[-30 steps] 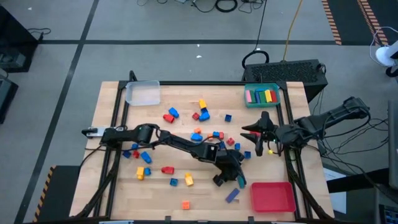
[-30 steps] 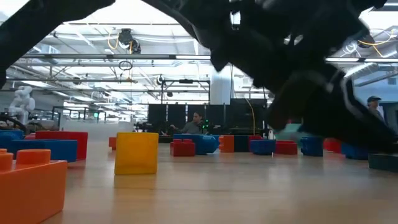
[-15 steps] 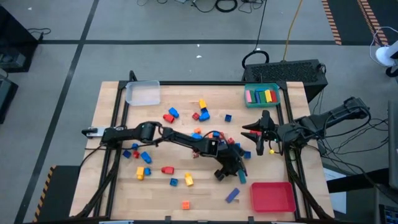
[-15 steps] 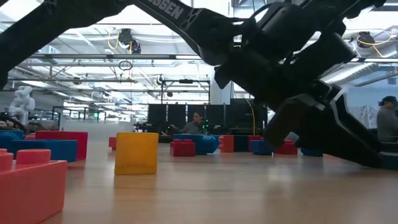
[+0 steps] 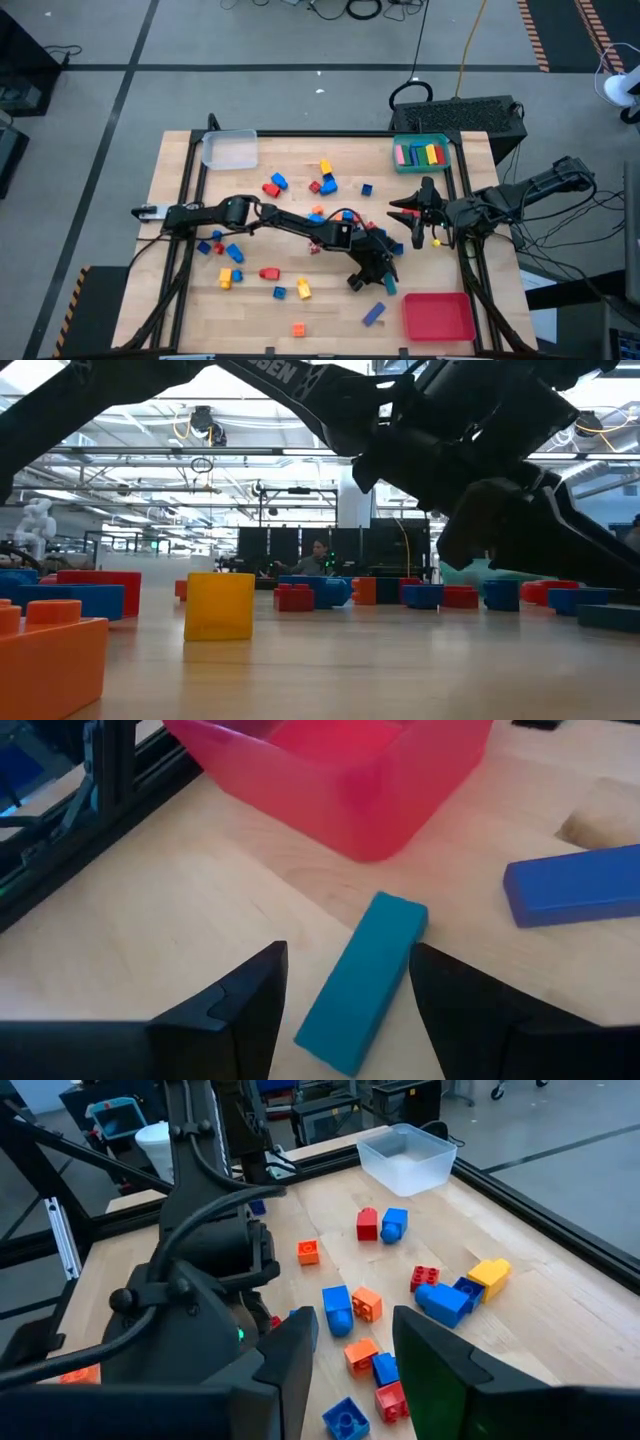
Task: Sort blocks by size
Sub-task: Put the blue block into the blue bin
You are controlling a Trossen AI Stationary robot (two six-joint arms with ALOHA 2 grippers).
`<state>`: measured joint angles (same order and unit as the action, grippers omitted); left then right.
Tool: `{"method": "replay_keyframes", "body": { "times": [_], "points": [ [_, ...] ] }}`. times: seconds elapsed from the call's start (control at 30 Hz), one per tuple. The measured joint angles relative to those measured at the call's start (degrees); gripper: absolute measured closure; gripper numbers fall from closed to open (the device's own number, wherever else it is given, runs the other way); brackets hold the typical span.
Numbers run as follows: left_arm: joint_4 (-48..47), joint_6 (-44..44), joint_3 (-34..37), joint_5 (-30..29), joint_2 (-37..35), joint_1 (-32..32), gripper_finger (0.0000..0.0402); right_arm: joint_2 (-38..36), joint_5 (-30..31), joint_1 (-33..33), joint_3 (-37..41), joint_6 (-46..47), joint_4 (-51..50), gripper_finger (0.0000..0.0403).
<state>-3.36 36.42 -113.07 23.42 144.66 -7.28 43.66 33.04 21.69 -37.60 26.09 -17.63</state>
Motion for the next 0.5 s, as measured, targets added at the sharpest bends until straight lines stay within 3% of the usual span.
{"method": "replay_keyframes", "body": {
  "times": [0.5],
  "points": [
    [3.02,0.03,-0.85,2.21,3.0,0.99,0.0189,0.0,0.0,0.0,-0.04,-1.09,3.37,0.028]
  ]
}}
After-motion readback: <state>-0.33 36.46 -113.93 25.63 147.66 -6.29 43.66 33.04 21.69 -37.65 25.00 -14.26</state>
